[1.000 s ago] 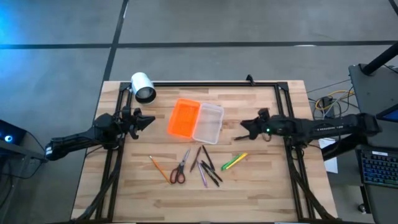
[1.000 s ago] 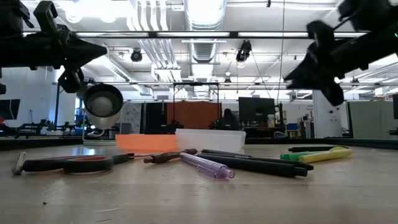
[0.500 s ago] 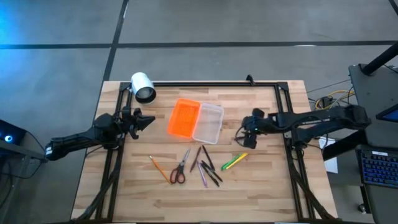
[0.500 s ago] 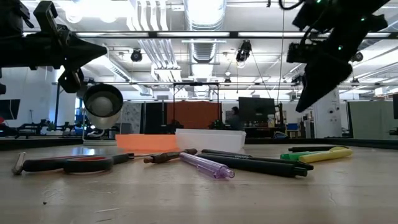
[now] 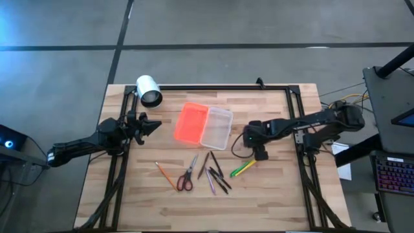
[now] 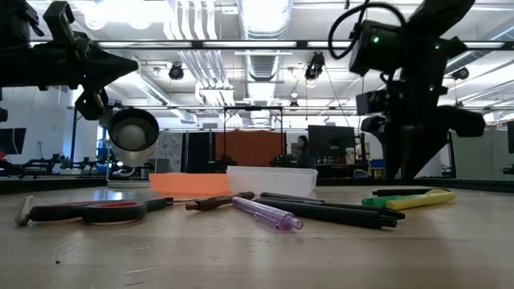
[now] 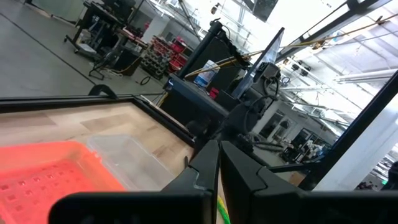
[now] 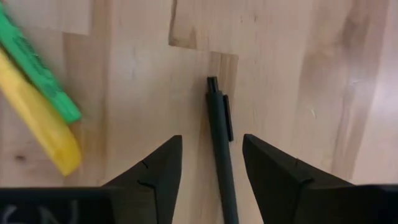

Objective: Pick & place school supplies into a supply box
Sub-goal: Put the black pen into the orange supply box

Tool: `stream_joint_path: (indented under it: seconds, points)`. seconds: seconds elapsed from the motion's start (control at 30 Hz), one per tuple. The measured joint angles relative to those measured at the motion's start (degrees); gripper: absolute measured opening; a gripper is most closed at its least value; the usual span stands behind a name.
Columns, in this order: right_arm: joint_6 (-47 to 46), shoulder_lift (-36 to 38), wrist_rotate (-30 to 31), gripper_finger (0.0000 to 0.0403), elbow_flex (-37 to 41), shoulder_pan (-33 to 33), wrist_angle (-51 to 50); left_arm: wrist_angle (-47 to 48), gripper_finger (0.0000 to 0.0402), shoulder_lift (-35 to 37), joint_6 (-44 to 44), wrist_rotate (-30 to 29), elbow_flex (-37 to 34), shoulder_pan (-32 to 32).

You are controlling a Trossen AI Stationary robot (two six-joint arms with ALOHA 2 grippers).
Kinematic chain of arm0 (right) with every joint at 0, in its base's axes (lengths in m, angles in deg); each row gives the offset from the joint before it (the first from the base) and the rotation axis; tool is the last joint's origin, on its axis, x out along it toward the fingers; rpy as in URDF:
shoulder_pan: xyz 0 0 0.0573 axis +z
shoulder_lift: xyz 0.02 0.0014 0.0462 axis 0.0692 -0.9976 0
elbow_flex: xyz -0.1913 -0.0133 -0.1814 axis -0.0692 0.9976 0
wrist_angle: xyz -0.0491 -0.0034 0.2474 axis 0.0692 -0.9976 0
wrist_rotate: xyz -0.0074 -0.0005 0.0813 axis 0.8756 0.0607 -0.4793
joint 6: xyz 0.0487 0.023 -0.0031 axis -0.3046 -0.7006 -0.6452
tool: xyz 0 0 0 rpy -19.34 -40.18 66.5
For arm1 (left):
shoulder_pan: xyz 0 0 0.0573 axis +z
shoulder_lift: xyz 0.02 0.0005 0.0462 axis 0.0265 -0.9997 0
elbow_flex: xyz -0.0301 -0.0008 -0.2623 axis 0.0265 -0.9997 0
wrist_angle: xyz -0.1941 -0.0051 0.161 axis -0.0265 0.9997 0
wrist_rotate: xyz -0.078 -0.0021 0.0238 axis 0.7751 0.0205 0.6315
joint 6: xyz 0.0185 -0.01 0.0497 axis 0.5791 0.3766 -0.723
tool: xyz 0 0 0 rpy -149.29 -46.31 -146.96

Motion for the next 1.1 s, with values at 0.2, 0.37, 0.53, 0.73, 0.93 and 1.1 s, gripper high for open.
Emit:
stream_joint_path:
  seconds: [0.2,0.37,0.53,0.73,0.93,1.1]
  points:
    - [-0.2,-5.0,-0.5,0.0150,-0.4,-1.8,0.0,0.2,0.0000,-0.1,0.0,0.0,0.0,0.0]
    - [-1.4,-6.6,-1.8,0.0133,-0.4,-4.3,0.0,0.3,0.0000,-0.1,0.0,0.0,0.0,0.0]
    - [0.3,-7.9,-3.1,0.0098,-0.2,-6.7,0.4,0.4,0.0000,-0.1,0.0,0.0,0.0,0.0]
    - [-0.6,-9.4,-3.6,0.0047,-0.2,-7.9,1.0,0.4,0.0000,-0.1,0.0,0.0,0.0,0.0]
    - [-7.8,-7.4,-3.7,0.0021,-0.2,-7.9,0.4,0.5,0.0000,-0.1,0.0,0.0,0.0,0.0]
    - [-21.0,-1.5,-7.8,0.0018,-0.6,-8.8,-1.9,0.5,0.0000,-0.1,0.0,0.0,0.0,0.0]
